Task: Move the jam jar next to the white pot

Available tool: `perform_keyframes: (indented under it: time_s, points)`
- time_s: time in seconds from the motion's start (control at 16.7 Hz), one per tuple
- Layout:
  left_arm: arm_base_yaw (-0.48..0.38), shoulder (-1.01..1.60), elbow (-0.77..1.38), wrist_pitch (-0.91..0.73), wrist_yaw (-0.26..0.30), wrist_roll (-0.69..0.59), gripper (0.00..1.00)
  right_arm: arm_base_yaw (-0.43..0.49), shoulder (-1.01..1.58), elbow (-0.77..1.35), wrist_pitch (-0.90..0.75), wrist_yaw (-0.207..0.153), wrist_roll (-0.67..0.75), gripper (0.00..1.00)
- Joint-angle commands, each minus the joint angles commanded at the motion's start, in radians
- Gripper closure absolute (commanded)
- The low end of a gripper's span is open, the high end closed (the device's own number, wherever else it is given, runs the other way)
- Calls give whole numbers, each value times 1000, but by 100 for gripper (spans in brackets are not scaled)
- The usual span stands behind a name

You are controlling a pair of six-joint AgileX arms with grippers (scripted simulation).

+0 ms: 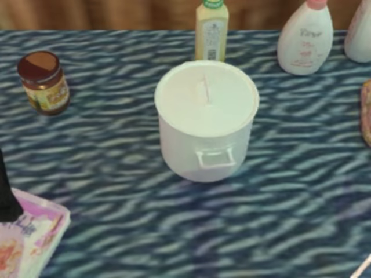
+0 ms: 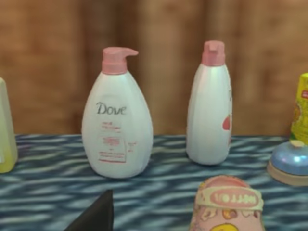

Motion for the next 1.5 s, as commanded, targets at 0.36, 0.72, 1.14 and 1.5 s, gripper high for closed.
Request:
perform_keyframes:
  time_s: [0.36,0.72,1.14,1.5]
  points:
    - [-1,83,60,-62,8,16,0,0,0,0,0,0,0,0]
    - [-13,438,352,-313,46,83,0,0,0,0,0,0,0,0]
    - [-26,1048,952,-702,94,208,0,0,0,0,0,0,0,0]
    - [-27,1637,1595,-1038,112,335,0,0,0,0,0,0,0,0]
